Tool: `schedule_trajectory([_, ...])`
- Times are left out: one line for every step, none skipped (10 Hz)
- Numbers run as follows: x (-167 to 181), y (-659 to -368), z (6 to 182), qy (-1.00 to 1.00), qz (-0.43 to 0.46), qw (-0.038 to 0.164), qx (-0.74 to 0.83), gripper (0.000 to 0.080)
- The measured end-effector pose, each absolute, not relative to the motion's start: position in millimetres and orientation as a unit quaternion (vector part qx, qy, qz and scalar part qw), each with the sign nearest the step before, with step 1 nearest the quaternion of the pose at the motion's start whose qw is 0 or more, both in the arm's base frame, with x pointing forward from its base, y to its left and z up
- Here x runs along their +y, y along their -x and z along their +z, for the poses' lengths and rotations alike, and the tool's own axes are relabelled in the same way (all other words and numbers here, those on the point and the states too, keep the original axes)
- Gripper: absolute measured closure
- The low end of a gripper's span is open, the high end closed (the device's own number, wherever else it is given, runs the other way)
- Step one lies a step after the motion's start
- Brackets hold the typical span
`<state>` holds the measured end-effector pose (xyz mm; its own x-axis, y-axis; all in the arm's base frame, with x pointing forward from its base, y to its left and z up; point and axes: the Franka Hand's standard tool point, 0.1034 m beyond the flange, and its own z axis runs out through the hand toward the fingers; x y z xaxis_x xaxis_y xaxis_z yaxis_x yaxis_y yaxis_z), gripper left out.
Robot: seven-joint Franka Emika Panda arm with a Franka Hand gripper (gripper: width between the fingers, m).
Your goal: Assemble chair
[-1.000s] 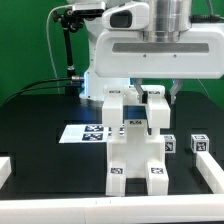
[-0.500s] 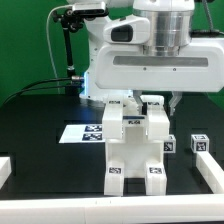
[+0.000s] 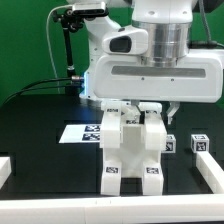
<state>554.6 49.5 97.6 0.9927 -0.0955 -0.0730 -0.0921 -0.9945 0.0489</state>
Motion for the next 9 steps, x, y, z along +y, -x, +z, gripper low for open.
schedule_trajectory([47, -557, 97.8, -0.998, -0.033, 0.022, -0.045, 0.0515])
schedule_trajectory([45, -558, 97.9, -0.998, -0.031, 0.022, -0.042, 0.0515])
schedule_trajectory([44, -558, 98.0, -0.998, -0.031, 0.022, -0.042, 0.0515])
schedule_trajectory([43, -558, 98.2, -0.998, -0.033, 0.022, -0.042, 0.0515])
schedule_trajectory([40, -558, 98.9, -0.998, -0.034, 0.022, -0.045, 0.0427])
schedule_trajectory([37, -560, 100.0, -0.998, -0.033, 0.022, -0.047, 0.0427])
schedule_trajectory([35, -561, 100.8, -0.998, -0.032, 0.022, -0.049, 0.0232])
schedule_trajectory([35, -561, 101.1, -0.998, -0.032, 0.021, -0.049, 0.0176])
schedule_trajectory([35, -561, 101.1, -0.998, -0.032, 0.022, -0.049, 0.0176])
